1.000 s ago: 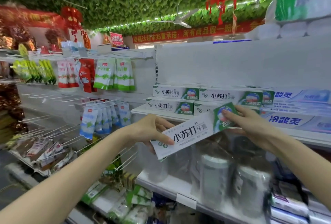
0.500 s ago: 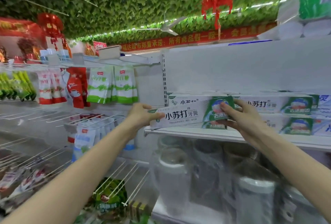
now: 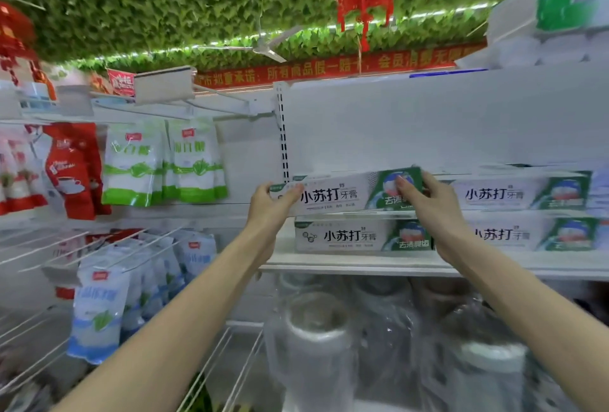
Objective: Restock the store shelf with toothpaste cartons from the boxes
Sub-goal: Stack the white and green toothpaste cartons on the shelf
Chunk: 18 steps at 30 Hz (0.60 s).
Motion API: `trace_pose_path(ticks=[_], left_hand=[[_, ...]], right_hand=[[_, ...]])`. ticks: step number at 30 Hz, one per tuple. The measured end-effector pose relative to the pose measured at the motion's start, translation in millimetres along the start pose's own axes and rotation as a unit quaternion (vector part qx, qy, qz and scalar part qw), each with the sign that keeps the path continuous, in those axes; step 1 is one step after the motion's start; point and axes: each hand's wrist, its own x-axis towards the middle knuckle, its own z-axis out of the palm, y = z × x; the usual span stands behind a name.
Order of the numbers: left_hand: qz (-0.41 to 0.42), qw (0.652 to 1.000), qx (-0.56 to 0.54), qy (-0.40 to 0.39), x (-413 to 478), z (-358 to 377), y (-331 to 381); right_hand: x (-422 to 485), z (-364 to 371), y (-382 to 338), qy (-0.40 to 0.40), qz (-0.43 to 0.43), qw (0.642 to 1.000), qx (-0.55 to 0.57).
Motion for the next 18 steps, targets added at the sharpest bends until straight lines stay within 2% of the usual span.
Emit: trace_pose_path(ticks=[11,18], left_hand=[[0.033,0.999,0.03,0.002,31,7,-26],[0.042,0.997,0.059,-0.01,30,7,-32]], right_hand=[[24,9,27,0.065,-0.022,0.99,-0.12],[23,8,36,0.072,-0.019,0.992,-0.098]])
